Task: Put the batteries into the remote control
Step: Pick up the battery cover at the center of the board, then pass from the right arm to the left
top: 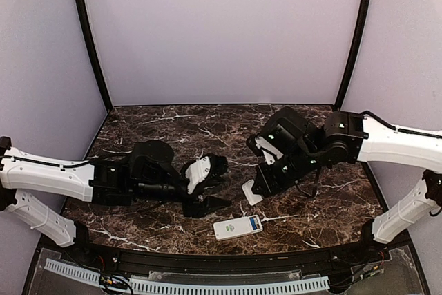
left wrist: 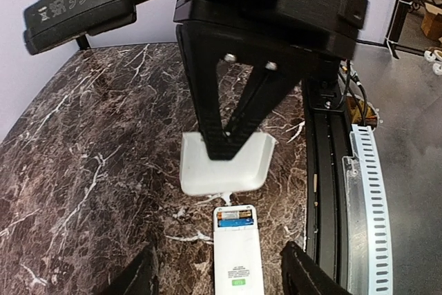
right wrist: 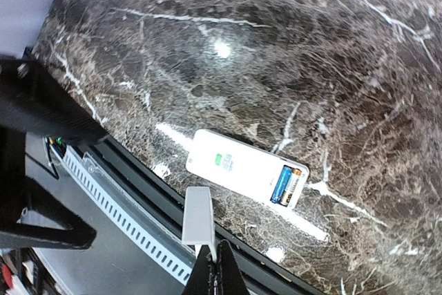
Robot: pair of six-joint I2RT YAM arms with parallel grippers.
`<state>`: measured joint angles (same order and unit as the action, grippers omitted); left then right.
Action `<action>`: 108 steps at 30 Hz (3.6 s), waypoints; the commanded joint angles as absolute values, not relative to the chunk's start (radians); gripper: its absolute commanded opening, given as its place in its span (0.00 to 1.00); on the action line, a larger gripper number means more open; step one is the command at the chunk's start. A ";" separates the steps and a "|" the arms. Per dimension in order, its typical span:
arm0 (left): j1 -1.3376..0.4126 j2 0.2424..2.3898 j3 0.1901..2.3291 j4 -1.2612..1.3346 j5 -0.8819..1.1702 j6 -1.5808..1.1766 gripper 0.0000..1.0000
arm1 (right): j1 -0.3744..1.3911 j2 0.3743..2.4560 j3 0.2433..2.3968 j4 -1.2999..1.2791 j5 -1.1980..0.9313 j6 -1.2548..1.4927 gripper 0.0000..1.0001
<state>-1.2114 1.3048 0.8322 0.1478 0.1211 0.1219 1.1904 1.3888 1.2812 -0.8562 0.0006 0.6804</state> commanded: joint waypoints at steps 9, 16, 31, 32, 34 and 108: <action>-1.469 1.269 0.658 0.585 -0.423 0.874 0.69 | 1.071 1.304 1.271 -0.825 -0.175 0.937 0.00; -1.471 1.375 0.632 0.839 -0.489 1.215 0.77 | 1.072 1.319 1.263 -0.812 -0.229 0.932 0.00; -1.473 1.394 0.634 0.811 -0.439 0.895 0.72 | 1.070 1.302 1.244 -0.832 -0.197 0.914 0.00; -1.471 1.359 0.644 0.764 -0.375 0.837 0.72 | 1.071 1.301 1.244 -0.835 -0.192 0.913 0.00; -1.465 1.322 0.645 0.686 -0.312 0.685 0.71 | 1.071 1.298 1.244 -0.845 -0.182 0.910 0.00; -1.429 1.531 0.924 0.512 -0.408 0.556 0.00 | 1.067 1.260 1.198 -0.689 -0.115 0.935 0.05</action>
<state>-1.4334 1.5803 0.9184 0.4839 -0.4351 0.5636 1.0721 1.2861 1.2083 -0.7322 -0.1188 0.9375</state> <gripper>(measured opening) 0.008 0.006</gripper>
